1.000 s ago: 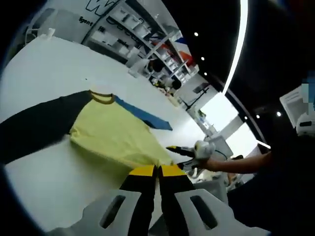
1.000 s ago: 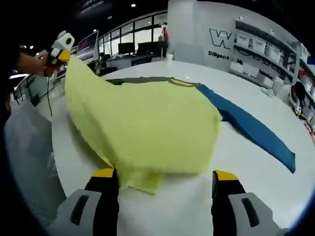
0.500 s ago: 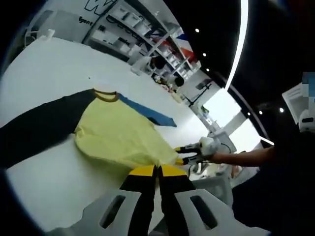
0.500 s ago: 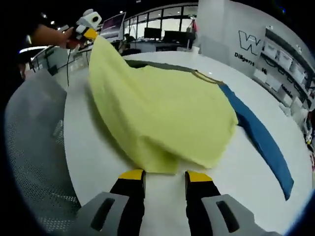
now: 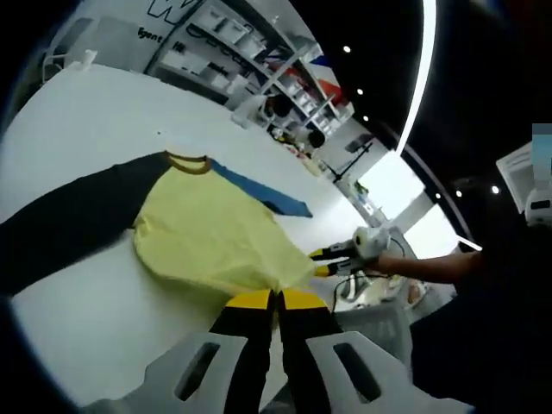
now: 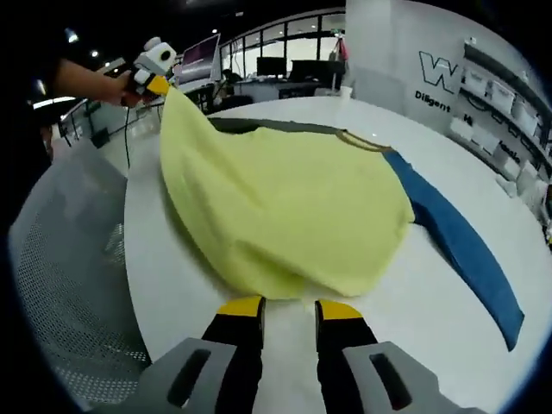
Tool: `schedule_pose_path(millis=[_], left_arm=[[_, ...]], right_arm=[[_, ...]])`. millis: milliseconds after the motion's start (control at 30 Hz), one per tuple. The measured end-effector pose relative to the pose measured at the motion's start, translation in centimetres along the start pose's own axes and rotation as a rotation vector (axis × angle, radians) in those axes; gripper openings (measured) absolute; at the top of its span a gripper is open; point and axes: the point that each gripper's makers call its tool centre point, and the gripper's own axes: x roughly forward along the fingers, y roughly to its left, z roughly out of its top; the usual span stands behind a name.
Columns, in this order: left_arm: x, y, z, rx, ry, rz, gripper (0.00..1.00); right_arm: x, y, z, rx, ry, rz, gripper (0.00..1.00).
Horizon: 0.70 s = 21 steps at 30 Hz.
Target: Fold the garment on the visible template until the final outline fits inside the template.
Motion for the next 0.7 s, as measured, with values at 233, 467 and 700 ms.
schedule_pose_path(millis=[233,467,700], left_arm=[[-0.1,0.2,-0.6,0.004,0.017,0.010,0.02],[0.0,0.3,-0.9,0.011,0.023,0.014,0.02],[0.2,0.2,-0.7,0.016,0.019,0.013,0.02]], right_arm=[[0.2,1.7,0.3,-0.079,0.015,0.084,0.18],[-0.7,0.8,0.2,0.005,0.003,0.092,0.15],[1.1,0.6,0.6,0.090,-0.004,0.060,0.12]])
